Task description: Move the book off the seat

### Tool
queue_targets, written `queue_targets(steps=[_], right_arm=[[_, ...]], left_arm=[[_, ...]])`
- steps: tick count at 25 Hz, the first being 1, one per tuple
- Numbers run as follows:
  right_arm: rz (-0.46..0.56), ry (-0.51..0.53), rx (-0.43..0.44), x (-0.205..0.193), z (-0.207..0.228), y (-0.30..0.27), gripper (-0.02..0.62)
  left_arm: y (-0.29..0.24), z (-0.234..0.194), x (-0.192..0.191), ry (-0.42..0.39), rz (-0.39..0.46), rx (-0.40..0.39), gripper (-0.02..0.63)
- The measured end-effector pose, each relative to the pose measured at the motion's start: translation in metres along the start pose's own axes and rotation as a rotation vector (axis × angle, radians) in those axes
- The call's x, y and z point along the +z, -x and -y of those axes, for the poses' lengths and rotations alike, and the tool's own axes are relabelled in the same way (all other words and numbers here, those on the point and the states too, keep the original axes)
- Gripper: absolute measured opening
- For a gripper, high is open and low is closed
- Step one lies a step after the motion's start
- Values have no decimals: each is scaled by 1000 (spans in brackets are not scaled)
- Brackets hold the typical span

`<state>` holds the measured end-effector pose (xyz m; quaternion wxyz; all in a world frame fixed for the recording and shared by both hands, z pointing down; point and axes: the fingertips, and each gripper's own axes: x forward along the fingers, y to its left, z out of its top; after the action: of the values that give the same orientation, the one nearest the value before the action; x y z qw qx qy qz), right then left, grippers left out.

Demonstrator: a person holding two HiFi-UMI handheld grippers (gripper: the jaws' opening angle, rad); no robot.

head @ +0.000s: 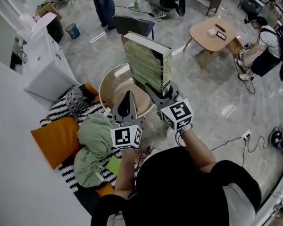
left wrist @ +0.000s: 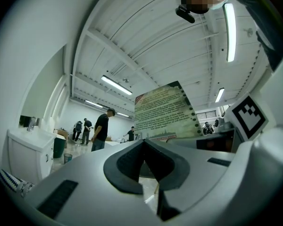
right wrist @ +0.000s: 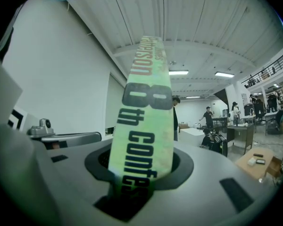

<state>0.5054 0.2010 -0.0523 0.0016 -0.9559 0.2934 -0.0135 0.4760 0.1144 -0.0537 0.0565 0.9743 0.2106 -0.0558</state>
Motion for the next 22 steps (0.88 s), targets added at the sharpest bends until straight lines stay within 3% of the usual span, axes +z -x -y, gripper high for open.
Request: queue_targets(steps=[8, 14, 22], right_arm=[[25, -33, 36, -21, 21, -29, 173], [8, -70, 108, -9, 85, -68, 173], [24, -118, 166, -10, 147, -111, 173]], left_arm=[[-16, -16, -21, -18, -2, 51, 9], [-92, -1, -13, -36, -29, 101, 9], [-148, -3, -24, -61, -41, 194, 9]])
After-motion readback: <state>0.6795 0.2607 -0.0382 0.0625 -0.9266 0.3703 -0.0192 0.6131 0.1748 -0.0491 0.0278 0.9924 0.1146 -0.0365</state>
